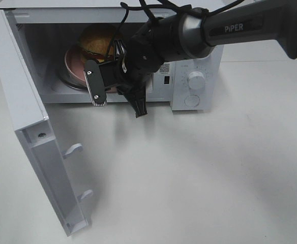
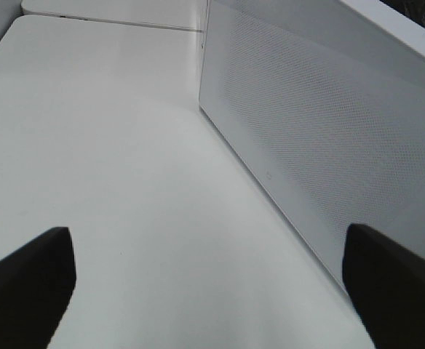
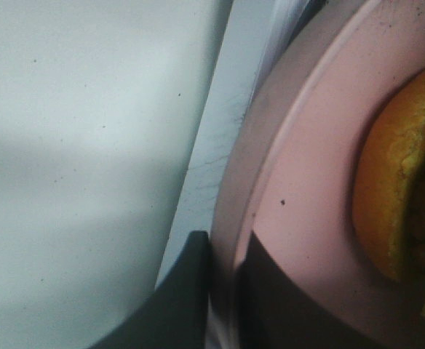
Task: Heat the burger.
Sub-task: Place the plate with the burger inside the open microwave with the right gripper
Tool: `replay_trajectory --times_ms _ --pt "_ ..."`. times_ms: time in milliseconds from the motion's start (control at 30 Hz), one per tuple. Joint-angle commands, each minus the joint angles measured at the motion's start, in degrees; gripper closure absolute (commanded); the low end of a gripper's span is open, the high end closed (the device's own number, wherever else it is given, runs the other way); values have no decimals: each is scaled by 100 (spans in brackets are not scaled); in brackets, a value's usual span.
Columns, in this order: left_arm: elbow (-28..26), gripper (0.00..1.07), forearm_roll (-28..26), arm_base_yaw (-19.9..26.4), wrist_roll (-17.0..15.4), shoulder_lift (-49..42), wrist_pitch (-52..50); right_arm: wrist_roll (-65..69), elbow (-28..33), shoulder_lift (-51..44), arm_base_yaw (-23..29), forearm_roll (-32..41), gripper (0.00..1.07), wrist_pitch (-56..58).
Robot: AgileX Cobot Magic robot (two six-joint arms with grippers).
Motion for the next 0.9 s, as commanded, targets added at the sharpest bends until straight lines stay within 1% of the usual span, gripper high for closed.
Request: replay_trajectory --times_ms 33,233,700,800,867,900 --pt "0 16 -29 -29 -11 11 -46 0 -132 -34 -11 -178 103 -390" --pt "0 16 -29 -29 -11 11 -46 0 -172 -34 -11 -206 100 -521" --pt "0 16 -29 -29 -11 11 -46 11 -172 -34 103 -212 96 -676" --pt "0 16 -29 -29 -11 11 -46 183 -172 -34 103 -212 93 -682" --pt "0 16 -29 -29 -11 11 -46 401 -172 -34 103 -223 88 -682" --pt "0 16 -29 -29 -11 11 -46 401 -172 -34 103 -223 88 -682"
